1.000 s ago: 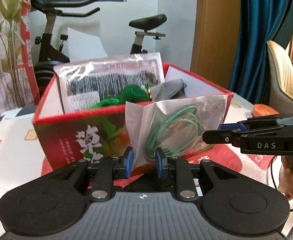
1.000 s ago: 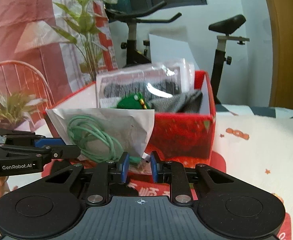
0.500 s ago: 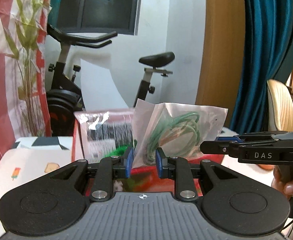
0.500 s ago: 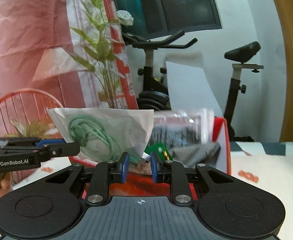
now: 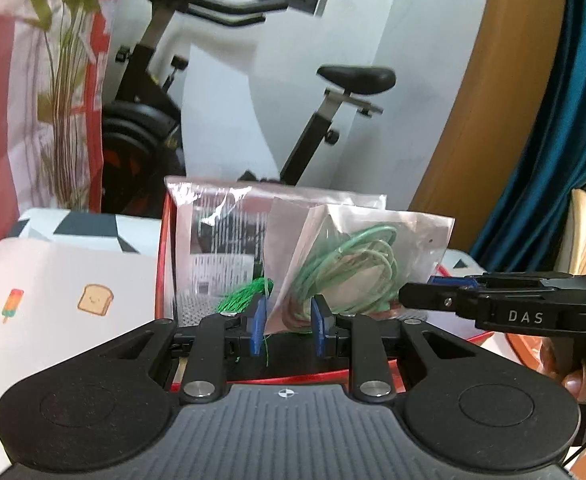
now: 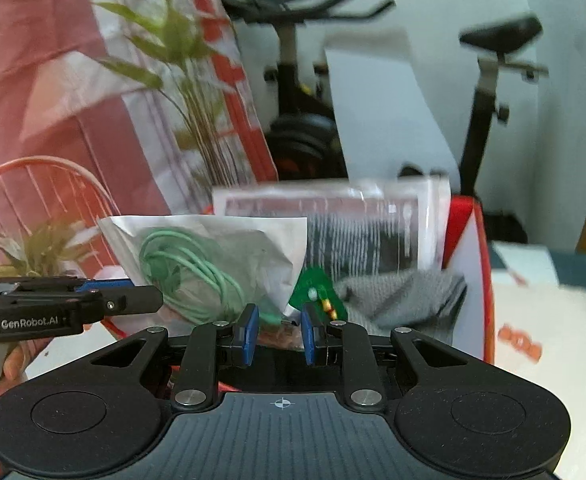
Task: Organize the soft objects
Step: 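Lift the white bag with both tools and carry it over the red box, then lower the white bag into the red box and open both tools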
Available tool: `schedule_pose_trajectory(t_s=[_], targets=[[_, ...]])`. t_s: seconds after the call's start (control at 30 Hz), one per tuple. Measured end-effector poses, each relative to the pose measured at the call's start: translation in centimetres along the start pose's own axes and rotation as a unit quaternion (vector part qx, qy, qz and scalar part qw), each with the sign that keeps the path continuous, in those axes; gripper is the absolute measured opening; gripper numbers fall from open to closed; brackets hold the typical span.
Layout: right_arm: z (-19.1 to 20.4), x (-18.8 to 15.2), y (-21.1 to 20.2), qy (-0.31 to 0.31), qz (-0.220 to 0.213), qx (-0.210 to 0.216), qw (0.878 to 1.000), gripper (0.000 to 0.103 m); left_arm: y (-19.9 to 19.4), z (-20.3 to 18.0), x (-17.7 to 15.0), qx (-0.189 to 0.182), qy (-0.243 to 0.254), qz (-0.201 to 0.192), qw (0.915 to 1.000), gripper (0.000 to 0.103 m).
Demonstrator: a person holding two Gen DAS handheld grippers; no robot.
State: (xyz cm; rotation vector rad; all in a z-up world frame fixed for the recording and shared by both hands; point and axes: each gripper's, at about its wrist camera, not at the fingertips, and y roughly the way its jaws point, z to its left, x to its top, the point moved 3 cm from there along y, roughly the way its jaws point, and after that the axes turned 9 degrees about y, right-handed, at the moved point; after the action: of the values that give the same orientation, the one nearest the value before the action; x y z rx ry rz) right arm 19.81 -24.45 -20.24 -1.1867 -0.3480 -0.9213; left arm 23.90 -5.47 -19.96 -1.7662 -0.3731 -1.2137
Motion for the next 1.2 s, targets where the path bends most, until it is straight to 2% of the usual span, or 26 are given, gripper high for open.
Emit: schedule_pose_trajectory(t_s=[0.27, 0.43, 0.6, 0.73, 0.9, 0.97, 1.2], targets=[[-2.1, -0.4, 1.8, 0.065, 0.059, -0.005, 0.996, 0.022, 2.2, 1.5, -0.9, -0.013, -0.026, 0.054, 0.9981, 0.028], [-3.0, -0.8, 2.3, 0.091, 0.069, -0.014, 0.993, 0.022, 3.1, 1.7, -1.1, -0.018, -0.038, 0.079, 0.9960, 0.028], [-3.4, -1.3, 2.4, 0.097, 0.073, -0.023, 0.992, 0.023, 3.5, 1.5, -1.3, -0.009, -0.037, 0.082, 0.9959, 0.029], [-3.3, -1.1, 1.6, 0.090, 0.050, -0.033, 0.994, 0.024, 2.5, 1.3, -1.1, 0.018, -0.025, 0.055, 0.9980, 0.032], [-2.2, -1.5, -0.3, 0.027, 0.001, -0.058, 0.998, 0.027, 1.0, 0.5, -0.7, 0.048, 0.008, 0.029, 0.9984, 0.035], [-1.8, -2.0, -1.2, 0.011, -0.016, -0.058, 0.998, 0.027, 0.3, 0.4, -0.6, 0.055, 0.015, 0.017, 0.9982, 0.038], [0.0, -4.2, -3.7, -0.044, -0.073, -0.052, 0.995, 0.030, -2.3, -0.3, -1.2, 0.070, 0.043, -0.010, 0.9966, 0.039]])
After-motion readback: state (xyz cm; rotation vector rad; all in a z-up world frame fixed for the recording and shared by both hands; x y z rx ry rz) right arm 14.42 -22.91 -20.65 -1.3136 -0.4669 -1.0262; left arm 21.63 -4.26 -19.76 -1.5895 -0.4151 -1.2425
